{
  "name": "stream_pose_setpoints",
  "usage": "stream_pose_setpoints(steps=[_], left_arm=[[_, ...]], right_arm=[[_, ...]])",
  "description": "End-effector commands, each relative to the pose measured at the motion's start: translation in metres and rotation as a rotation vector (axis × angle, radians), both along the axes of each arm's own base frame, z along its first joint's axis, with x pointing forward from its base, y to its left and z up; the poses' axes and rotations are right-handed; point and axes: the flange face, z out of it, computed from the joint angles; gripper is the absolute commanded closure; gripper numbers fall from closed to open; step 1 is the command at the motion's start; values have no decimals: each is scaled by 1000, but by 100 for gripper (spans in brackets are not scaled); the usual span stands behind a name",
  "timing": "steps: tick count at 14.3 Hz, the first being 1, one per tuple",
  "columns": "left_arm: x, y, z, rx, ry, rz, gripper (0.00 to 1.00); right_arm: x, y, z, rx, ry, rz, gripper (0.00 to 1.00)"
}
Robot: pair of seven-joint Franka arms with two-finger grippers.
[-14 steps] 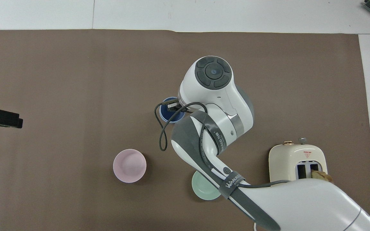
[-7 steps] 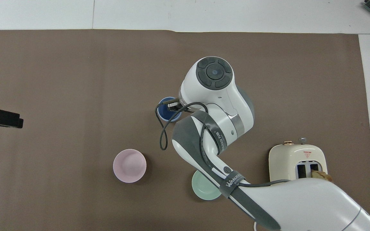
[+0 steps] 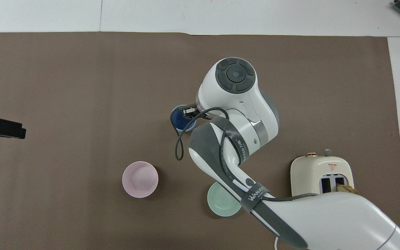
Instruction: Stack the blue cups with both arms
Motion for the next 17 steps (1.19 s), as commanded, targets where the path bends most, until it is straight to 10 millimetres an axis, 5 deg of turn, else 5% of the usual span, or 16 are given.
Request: stream_pose_setpoints(steps=[1, 4, 10, 15, 17], left_arm=[[-6, -1, 3, -11, -1, 4, 0], [-6, 1, 2, -11, -6, 9, 0], [8, 3, -4, -6, 9, 2, 0], [6, 3, -7, -6, 18, 3, 0], [6, 4, -6, -13, 14, 17, 0]], right_arm=[[1, -17, 47, -24, -34, -4, 0], [9, -67, 93, -30, -53, -44, 0], [19, -175, 153, -54, -97, -155, 0], [6, -207, 173, -111, -64, -197, 0], [-8, -225, 198, -124, -72, -225, 0]])
